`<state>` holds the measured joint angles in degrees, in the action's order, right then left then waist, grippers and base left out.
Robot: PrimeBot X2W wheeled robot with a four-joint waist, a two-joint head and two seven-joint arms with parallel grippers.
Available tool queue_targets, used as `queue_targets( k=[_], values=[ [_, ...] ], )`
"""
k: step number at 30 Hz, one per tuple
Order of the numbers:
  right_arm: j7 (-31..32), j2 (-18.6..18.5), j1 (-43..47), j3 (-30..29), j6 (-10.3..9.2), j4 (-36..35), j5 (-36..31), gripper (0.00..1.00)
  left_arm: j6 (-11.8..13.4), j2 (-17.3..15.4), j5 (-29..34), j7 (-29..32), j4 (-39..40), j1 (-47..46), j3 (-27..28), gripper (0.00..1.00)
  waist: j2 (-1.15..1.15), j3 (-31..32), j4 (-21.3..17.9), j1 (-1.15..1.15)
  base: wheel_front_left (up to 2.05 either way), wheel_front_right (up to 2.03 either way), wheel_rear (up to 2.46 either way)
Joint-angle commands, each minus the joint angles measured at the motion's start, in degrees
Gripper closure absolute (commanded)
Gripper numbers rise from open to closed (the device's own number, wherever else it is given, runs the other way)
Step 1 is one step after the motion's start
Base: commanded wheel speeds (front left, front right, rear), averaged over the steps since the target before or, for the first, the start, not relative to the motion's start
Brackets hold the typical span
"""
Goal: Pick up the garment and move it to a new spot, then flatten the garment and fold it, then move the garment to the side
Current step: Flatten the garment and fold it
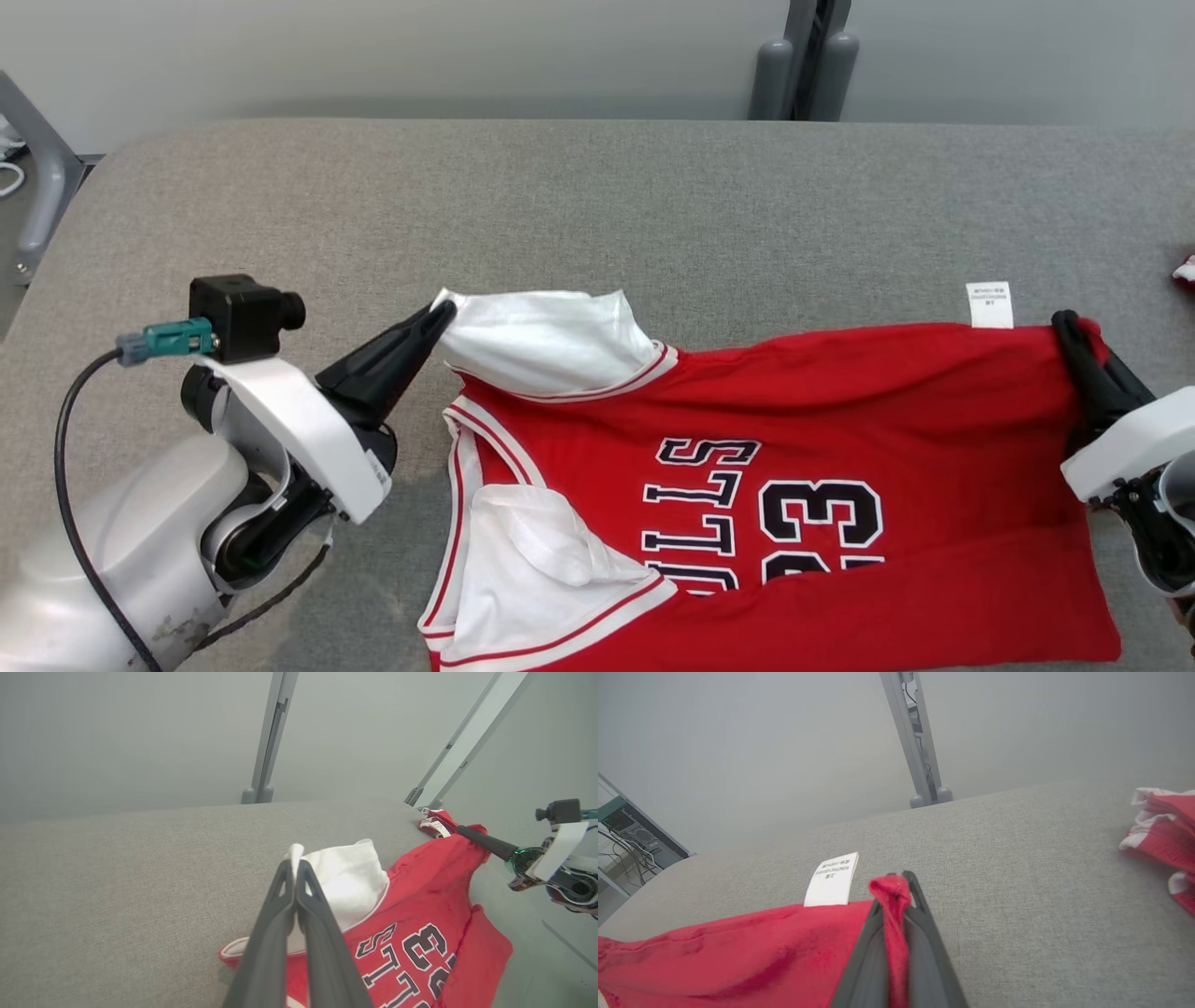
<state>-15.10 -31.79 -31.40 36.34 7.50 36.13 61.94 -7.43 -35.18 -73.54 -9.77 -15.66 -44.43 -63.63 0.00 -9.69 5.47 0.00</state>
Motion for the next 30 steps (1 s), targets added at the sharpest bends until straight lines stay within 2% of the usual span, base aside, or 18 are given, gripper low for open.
queue_targets(
  k=[1, 9, 15, 21, 30],
  values=[
    [-0.10, -0.62, 0.93, 0.22, -0.02, -0.41, 0.24, 1.00, -0.07, -0.61, -0.08, 0.04, 0.45, 0.86, -0.11, 1.00, 0.00, 0.49, 0.08, 0.00, 0.00, 0.00, 0.00],
    [-0.07, -3.41, 3.71, 3.76, -0.02, -3.51, 3.63, 1.00, -0.07, -4.54, -1.22, 1.89, 5.29, 4.68, -2.69, 1.00, 0.00, 1.58, 0.36, 0.00, 0.00, 0.00, 0.00],
    [-0.07, -5.99, 4.93, 8.98, -0.02, -3.87, 5.25, 1.00, -0.07, -6.65, -1.62, 3.77, 7.91, 7.02, -4.93, 1.00, 0.00, 2.51, 0.46, 0.00, 0.00, 0.00, 0.00],
    [-0.06, -7.92, 4.83, 14.62, -0.02, -2.88, 7.43, 1.00, -0.07, -7.75, -2.40, 6.49, 9.75, 9.31, -6.72, 1.00, 0.00, 3.36, 0.41, 0.00, 0.00, 0.00, 0.00],
    [0.76, -10.42, 2.92, 23.98, -0.02, -2.93, 9.66, 1.00, -0.07, -9.10, -3.52, 14.07, 12.08, 12.00, -8.50, 1.00, 0.00, 4.49, 0.21, 0.00, 0.00, 0.00, 0.00]
  ],
)
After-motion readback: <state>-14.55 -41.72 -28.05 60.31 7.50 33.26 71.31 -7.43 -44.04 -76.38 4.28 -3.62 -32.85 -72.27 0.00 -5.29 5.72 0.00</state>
